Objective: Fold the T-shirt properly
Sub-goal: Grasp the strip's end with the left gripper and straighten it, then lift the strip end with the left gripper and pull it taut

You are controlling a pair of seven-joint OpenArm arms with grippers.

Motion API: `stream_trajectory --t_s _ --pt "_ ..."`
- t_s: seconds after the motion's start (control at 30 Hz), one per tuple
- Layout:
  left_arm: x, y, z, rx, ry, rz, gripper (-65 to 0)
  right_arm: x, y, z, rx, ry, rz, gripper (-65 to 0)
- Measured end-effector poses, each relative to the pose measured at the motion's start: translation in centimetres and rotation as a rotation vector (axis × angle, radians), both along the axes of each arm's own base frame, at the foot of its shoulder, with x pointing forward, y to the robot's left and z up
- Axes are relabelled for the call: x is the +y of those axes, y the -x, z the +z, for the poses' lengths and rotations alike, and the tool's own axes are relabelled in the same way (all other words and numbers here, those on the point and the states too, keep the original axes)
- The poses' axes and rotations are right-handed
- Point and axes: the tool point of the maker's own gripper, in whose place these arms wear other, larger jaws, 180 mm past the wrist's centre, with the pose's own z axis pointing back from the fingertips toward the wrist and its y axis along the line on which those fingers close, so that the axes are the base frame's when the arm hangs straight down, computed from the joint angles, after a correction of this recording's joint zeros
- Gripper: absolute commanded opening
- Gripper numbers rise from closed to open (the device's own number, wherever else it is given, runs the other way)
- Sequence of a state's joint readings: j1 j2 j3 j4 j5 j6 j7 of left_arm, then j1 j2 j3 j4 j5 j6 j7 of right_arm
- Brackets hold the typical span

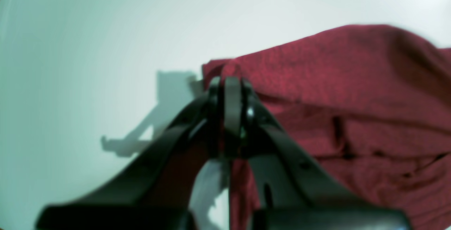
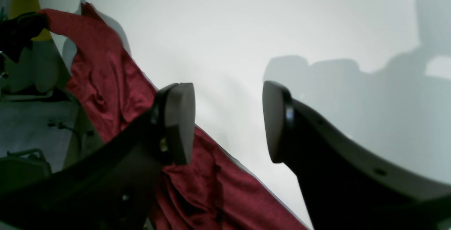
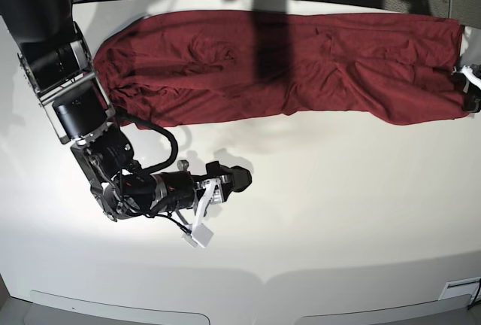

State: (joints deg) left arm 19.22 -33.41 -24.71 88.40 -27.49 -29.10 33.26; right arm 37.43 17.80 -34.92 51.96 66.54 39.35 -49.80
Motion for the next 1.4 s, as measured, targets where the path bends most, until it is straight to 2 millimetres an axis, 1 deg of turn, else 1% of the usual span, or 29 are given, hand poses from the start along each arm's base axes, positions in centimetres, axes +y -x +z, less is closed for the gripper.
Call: stream_trajectory --t_s 0.2,0.37,0.6,0.63,0.7,0.73,0.77,0.8,0.87,0.93,1.03,1.1,1.17,1.23,1.33,1.37,1.4 --pt "1.3 0.8 -0.7 0.064 -0.103 -0.016 -65.0 0.0 0.0 0.0 0.0 0.0 0.0 -34.0" --pt "2.7 1.5 -1.1 0.116 -0.223 -0.028 -65.0 0.0 0.0 0.0 0.0 -0.001 0.0 -34.0" --pt "2.9 2.0 -1.5 0.152 -0.227 -0.02 -65.0 0.0 0.0 0.0 0.0 -0.001 0.0 -34.0" --pt "3.0 2.1 -1.6 0.164 -0.229 -0.019 -63.7 0.0 0.0 0.0 0.0 -0.001 0.0 -34.0" --pt "3.1 2.4 -1.8 0.184 -0.231 -0.014 -50.2 0.0 0.0 0.0 0.0 -0.001 0.0 -34.0" --pt "3.1 2.5 -1.8 0.186 -0.235 -0.015 -44.9 0.0 0.0 0.0 0.0 0.0 0.0 -34.0" --pt "3.1 2.5 -1.8 0.187 -0.235 -0.014 -41.4 0.0 0.0 0.0 0.0 0.0 0.0 -34.0" --pt "3.1 2.6 -1.9 0.192 -0.232 -0.013 -40.0 0.0 0.0 0.0 0.0 0.0 0.0 -34.0" --pt "3.0 2.6 -1.9 0.191 -0.222 -0.011 -39.8 0.0 0.0 0.0 0.0 -0.001 0.0 -34.0" --pt "2.7 2.5 -2.0 0.188 -0.188 -0.006 -39.8 0.0 0.0 0.0 0.0 -0.001 0.0 -34.0" --pt "1.7 2.5 -2.5 0.17 -0.07 0.02 -39.8 0.0 0.0 0.0 0.0 0.0 0.0 -34.0" --pt "1.6 2.8 -3.3 0.169 0.005 0.046 -39.8 0.0 0.0 0.0 0.0 0.0 0.0 -34.0" --pt "1.4 3.7 -4.6 0.189 0.08 0.051 -39.8 0.0 0.0 0.0 0.0 -0.001 0.0 -34.0" --pt "1.2 4.1 -5.5 0.161 0.171 0.074 -39.8 0.1 0.0 0.0 -0.001 -0.002 0.0 -34.0" --pt "1.2 4.5 -6.3 0.114 0.307 0.124 -39.8 0.0 0.0 0.1 -0.001 -0.004 -0.001 -34.0" --pt "0.9 4.4 -6.4 0.102 0.358 0.127 -39.8 0.0 0.0 0.1 0.0 -0.003 0.0 -34.0" --pt "1.1 4.3 -6.6 0.094 0.402 0.162 -39.8 0.1 0.0 0.1 -0.001 -0.003 0.0 -34.0"
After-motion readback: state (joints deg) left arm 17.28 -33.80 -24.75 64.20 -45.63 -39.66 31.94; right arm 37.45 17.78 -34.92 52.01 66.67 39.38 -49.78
